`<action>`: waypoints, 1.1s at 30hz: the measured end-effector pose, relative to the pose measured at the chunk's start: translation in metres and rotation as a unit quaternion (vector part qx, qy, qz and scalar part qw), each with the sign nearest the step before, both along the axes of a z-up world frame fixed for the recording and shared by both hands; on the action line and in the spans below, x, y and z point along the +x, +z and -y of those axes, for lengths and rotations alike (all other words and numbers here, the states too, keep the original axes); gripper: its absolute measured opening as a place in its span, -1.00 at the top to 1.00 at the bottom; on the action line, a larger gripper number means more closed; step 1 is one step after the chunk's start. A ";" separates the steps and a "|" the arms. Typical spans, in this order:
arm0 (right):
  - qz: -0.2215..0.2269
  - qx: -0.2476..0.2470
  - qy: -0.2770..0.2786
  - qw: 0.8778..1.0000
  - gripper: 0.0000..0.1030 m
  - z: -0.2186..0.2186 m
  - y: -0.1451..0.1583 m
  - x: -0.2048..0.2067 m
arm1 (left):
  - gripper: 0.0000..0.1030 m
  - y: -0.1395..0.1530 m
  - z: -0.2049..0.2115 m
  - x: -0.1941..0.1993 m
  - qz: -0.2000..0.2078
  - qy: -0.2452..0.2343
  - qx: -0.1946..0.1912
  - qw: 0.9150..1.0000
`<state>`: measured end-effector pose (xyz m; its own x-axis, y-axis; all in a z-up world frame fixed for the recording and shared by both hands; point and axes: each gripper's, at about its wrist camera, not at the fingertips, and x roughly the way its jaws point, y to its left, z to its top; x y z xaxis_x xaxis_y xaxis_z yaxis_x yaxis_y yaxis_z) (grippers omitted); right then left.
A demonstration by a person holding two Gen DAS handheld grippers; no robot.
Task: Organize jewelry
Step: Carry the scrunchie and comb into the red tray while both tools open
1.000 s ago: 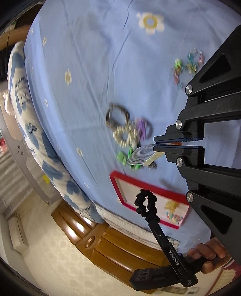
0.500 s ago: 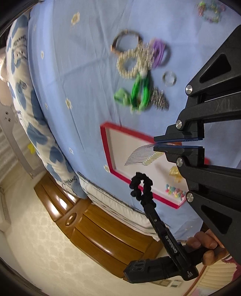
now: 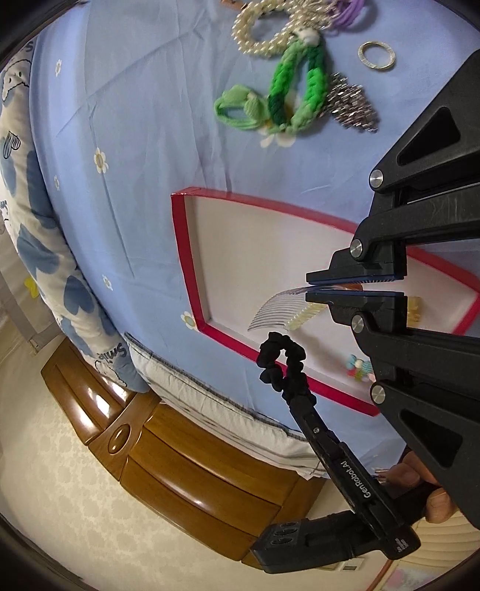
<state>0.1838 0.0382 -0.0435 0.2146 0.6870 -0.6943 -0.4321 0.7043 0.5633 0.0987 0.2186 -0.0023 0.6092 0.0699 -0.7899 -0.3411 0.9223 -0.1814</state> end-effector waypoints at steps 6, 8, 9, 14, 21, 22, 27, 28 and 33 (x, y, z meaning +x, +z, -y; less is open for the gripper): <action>-0.014 -0.007 0.000 1.000 0.96 -0.019 -0.013 0.017 | 0.92 -0.016 -0.004 0.019 -0.018 0.000 0.008 1.000; -0.018 -0.013 0.002 1.000 0.95 -0.023 -0.018 0.021 | 0.92 -0.023 -0.005 0.023 -0.028 -0.001 0.006 1.000; -0.022 -0.014 0.003 1.000 0.95 -0.024 -0.021 0.022 | 0.92 -0.026 -0.005 0.024 -0.031 -0.001 0.005 1.000; -0.026 -0.029 0.005 0.999 0.95 -0.029 -0.031 0.027 | 0.92 -0.040 -0.005 0.025 -0.052 -0.006 -0.002 0.999; -0.030 -0.041 0.008 0.999 0.84 -0.028 -0.035 0.032 | 0.89 -0.053 -0.005 0.026 -0.073 -0.011 -0.020 0.997; -0.032 -0.041 0.008 0.999 0.84 -0.027 -0.035 0.032 | 0.88 -0.053 -0.004 0.026 -0.073 -0.012 -0.020 0.997; -0.037 -0.045 0.007 0.998 0.81 -0.028 -0.036 0.033 | 0.73 -0.053 -0.003 0.026 -0.074 -0.013 -0.020 0.997; -0.039 -0.044 0.007 0.998 0.80 -0.027 -0.037 0.034 | 0.67 -0.052 -0.004 0.026 -0.075 -0.012 -0.020 0.997; -0.040 -0.043 0.005 0.998 0.66 -0.025 -0.035 0.032 | 0.56 -0.050 -0.005 0.025 -0.074 -0.010 -0.023 0.997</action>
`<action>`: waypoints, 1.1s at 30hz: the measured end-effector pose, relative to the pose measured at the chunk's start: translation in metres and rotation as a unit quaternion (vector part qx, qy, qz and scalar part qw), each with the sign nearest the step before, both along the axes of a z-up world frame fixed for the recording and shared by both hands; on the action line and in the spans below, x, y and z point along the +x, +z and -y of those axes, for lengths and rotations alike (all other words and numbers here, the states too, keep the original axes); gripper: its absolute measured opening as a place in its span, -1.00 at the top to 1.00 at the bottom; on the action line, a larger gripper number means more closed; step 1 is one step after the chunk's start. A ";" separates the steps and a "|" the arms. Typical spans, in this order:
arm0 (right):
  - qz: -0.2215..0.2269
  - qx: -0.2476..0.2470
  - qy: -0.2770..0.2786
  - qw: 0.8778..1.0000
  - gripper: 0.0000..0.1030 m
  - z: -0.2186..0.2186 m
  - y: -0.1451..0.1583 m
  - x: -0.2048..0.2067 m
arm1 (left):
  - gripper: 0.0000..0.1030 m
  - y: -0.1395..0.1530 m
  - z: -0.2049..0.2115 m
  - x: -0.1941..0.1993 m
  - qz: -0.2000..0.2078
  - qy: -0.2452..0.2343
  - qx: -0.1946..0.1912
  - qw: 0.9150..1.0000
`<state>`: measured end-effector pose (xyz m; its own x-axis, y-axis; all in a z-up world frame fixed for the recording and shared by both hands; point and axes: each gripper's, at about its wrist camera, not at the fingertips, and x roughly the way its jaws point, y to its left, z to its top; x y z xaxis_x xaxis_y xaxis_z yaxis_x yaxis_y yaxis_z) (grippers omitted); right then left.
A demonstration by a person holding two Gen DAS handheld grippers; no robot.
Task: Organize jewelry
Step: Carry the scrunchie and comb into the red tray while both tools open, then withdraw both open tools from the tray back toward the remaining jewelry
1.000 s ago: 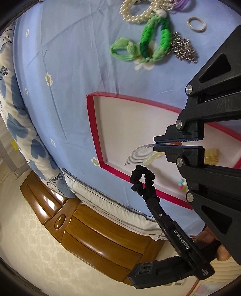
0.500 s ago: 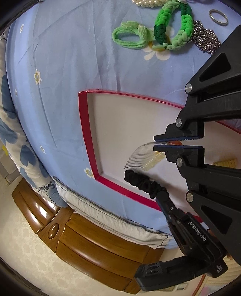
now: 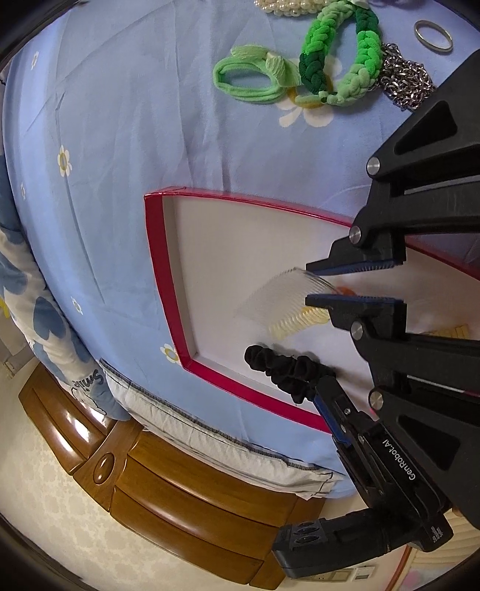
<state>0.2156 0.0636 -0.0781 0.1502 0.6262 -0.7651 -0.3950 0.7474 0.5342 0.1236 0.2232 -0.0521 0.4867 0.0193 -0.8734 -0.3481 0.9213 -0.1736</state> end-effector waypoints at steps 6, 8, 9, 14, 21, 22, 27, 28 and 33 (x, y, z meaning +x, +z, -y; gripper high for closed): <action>0.001 0.000 -0.001 1.000 0.59 0.002 0.003 -0.002 | 0.37 0.005 0.002 -0.002 0.003 -0.002 0.003 1.000; 0.000 0.001 -0.002 1.000 0.57 0.002 0.005 -0.004 | 0.33 0.007 0.003 -0.004 0.006 -0.002 0.004 1.000; 0.000 0.002 -0.003 1.000 0.56 0.002 0.006 -0.004 | 0.32 0.008 0.003 -0.005 0.007 -0.003 0.004 1.000; 0.006 0.001 -0.004 1.000 0.48 0.003 0.010 -0.006 | 0.31 0.013 0.005 -0.009 0.011 -0.003 0.003 1.000; 0.010 0.004 -0.003 1.000 0.48 0.005 0.012 -0.011 | 0.30 0.020 0.006 -0.017 0.016 -0.002 0.001 1.000; 0.010 0.005 -0.002 1.000 0.48 0.006 0.013 -0.012 | 0.29 0.021 0.006 -0.018 0.018 -0.001 0.000 1.000; 0.018 0.011 -0.002 1.000 0.48 0.015 0.024 -0.019 | 0.22 0.032 0.012 -0.025 0.027 -0.005 -0.001 1.000; 0.020 0.012 -0.002 1.000 0.48 0.017 0.026 -0.021 | 0.22 0.034 0.015 -0.026 0.030 -0.007 -0.001 1.000; 0.040 0.016 -0.004 0.999 0.44 0.040 0.045 -0.035 | 0.21 0.046 0.032 -0.031 0.040 -0.020 -0.004 0.999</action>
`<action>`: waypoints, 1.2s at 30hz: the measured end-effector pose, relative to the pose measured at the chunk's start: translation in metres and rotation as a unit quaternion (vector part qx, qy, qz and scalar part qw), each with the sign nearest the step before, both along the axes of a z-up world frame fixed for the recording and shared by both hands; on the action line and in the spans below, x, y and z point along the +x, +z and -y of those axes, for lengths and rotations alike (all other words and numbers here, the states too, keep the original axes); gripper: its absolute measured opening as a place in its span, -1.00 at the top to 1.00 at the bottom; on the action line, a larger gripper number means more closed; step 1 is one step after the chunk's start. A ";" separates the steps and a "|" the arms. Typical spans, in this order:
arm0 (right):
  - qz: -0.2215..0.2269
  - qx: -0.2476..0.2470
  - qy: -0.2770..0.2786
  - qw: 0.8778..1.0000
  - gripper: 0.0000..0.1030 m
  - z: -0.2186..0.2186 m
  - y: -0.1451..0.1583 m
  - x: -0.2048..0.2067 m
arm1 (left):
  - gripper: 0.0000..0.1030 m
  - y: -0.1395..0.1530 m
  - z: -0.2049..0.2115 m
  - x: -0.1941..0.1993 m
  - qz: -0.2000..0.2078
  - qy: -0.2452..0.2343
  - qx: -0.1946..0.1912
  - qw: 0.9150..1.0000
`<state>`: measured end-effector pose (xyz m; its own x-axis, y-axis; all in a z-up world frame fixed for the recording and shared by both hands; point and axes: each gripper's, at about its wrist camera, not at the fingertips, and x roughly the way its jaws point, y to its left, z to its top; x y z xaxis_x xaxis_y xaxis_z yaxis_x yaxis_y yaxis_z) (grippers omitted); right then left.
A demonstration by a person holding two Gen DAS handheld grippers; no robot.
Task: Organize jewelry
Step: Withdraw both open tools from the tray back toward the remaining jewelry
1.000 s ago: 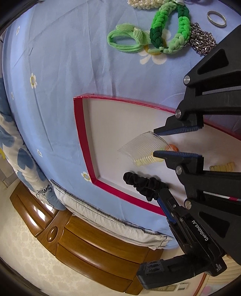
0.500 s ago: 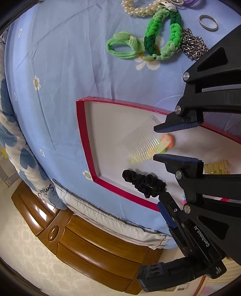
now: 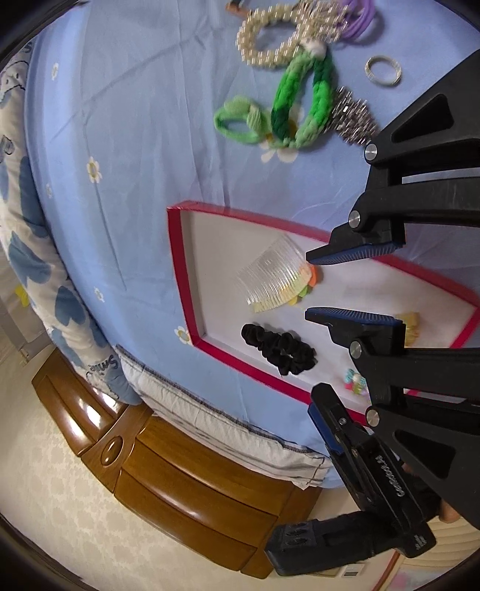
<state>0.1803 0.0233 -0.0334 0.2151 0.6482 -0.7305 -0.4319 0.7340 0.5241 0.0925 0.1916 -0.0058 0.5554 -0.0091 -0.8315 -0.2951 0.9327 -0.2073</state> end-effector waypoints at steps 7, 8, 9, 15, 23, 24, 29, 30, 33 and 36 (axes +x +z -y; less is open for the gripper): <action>0.033 -0.010 -0.017 0.999 0.25 0.049 0.020 -0.023 | 0.19 0.012 0.032 -0.006 0.010 -0.029 -0.007 1.000; 0.036 -0.015 -0.023 0.999 0.22 0.060 0.022 -0.027 | 0.19 0.012 0.038 -0.006 0.010 -0.034 -0.008 0.999; 0.037 -0.017 -0.026 0.999 0.21 0.065 0.022 -0.028 | 0.19 0.012 0.044 -0.007 0.010 -0.039 -0.008 0.999; 0.039 -0.040 -0.068 0.996 0.13 0.118 0.020 -0.044 | 0.16 0.010 0.076 -0.010 0.004 -0.068 -0.012 0.998; 0.048 -0.086 -0.123 0.987 0.09 0.186 0.017 -0.068 | 0.15 0.005 0.108 -0.011 -0.006 -0.103 -0.013 0.995; 0.050 -0.089 -0.129 0.986 0.08 0.192 0.017 -0.070 | 0.15 0.004 0.112 -0.011 -0.007 -0.107 -0.013 0.994; 0.057 -0.108 -0.164 0.979 0.05 0.230 0.019 -0.082 | 0.16 -0.001 0.134 -0.009 -0.016 -0.132 -0.013 0.991; 0.058 -0.112 -0.167 0.978 0.04 0.234 0.019 -0.083 | 0.16 -0.002 0.138 -0.009 -0.018 -0.137 -0.013 0.990; 0.062 -0.126 -0.178 0.974 0.03 0.248 0.019 -0.088 | 0.16 -0.006 0.150 -0.007 -0.023 -0.151 -0.013 0.988; 0.062 -0.137 -0.187 0.971 -0.01 0.260 0.016 -0.091 | 0.16 -0.009 0.159 -0.004 -0.028 -0.160 -0.014 0.987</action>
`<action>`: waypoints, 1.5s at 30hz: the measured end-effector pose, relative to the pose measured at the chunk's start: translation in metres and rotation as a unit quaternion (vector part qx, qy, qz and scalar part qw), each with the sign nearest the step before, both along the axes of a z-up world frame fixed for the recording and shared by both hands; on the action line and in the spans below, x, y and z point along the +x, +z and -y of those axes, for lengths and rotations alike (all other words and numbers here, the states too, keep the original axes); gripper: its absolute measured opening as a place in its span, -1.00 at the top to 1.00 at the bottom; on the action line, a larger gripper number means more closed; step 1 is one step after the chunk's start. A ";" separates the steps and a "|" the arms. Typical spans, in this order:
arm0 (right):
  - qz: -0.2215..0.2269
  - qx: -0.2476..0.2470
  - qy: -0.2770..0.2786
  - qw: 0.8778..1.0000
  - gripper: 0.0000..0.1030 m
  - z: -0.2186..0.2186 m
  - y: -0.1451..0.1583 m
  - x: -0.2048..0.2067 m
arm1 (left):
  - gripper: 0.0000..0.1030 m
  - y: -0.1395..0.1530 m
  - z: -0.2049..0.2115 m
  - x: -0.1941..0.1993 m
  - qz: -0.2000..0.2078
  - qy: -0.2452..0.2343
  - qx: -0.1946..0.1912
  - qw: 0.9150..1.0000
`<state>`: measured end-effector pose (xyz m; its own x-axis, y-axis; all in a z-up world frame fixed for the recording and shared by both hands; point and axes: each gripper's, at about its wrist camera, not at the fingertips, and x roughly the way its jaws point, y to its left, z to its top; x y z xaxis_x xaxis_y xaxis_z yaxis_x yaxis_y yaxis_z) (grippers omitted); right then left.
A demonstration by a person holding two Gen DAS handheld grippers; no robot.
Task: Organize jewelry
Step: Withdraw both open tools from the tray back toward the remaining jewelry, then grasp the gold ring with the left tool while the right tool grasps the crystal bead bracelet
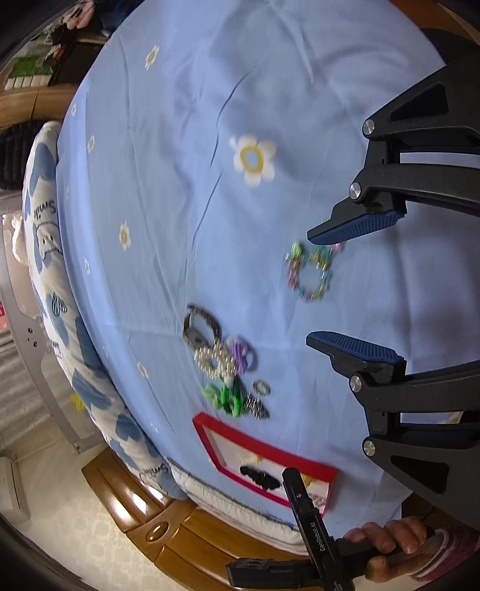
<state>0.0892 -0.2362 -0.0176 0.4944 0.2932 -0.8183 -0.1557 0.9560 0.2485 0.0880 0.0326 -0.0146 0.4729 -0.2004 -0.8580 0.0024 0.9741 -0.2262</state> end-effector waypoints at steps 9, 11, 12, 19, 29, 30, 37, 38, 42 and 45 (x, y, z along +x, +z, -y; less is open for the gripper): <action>-0.013 -0.002 -0.003 1.000 -0.03 0.006 -0.015 0.001 | 0.16 -0.009 0.014 0.015 -0.010 -0.018 0.002 1.000; -0.011 -0.008 0.001 1.000 -0.09 0.005 -0.017 0.003 | 0.16 -0.011 0.015 0.019 -0.012 -0.020 0.001 1.000; -0.011 -0.011 0.002 1.000 -0.10 0.004 -0.018 0.004 | 0.15 -0.012 0.016 0.021 -0.011 -0.022 0.000 1.000; -0.013 -0.022 0.014 1.000 -0.10 -0.003 -0.029 0.011 | 0.16 -0.027 0.041 0.047 -0.017 -0.056 -0.008 0.998; -0.006 -0.047 0.022 0.999 -0.10 -0.010 -0.046 0.013 | 0.20 -0.054 0.055 0.078 -0.041 -0.058 -0.009 0.997; -0.004 -0.050 0.023 0.998 -0.08 -0.011 -0.047 0.014 | 0.34 -0.054 0.056 0.079 -0.040 -0.058 -0.007 0.997; 0.006 -0.072 0.022 0.997 0.61 -0.010 -0.047 0.014 | 0.61 -0.053 0.054 0.074 -0.026 -0.067 -0.001 0.997; 0.005 -0.069 0.020 0.997 0.85 -0.008 -0.046 0.014 | 0.61 -0.053 0.054 0.075 -0.025 -0.067 -0.002 0.997; 0.004 -0.048 0.016 0.999 0.86 -0.003 -0.041 0.013 | 0.61 -0.049 0.054 0.070 -0.022 -0.066 -0.009 0.998; 0.002 -0.029 0.015 0.999 0.86 -0.002 -0.039 0.013 | 0.61 -0.044 0.050 0.064 -0.018 -0.065 -0.013 0.998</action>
<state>0.1023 -0.2339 -0.0569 0.4898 0.2604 -0.8320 -0.1862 0.9636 0.1920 0.1521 -0.0171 -0.0585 0.4112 -0.2801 -0.8674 0.1192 0.9600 -0.2534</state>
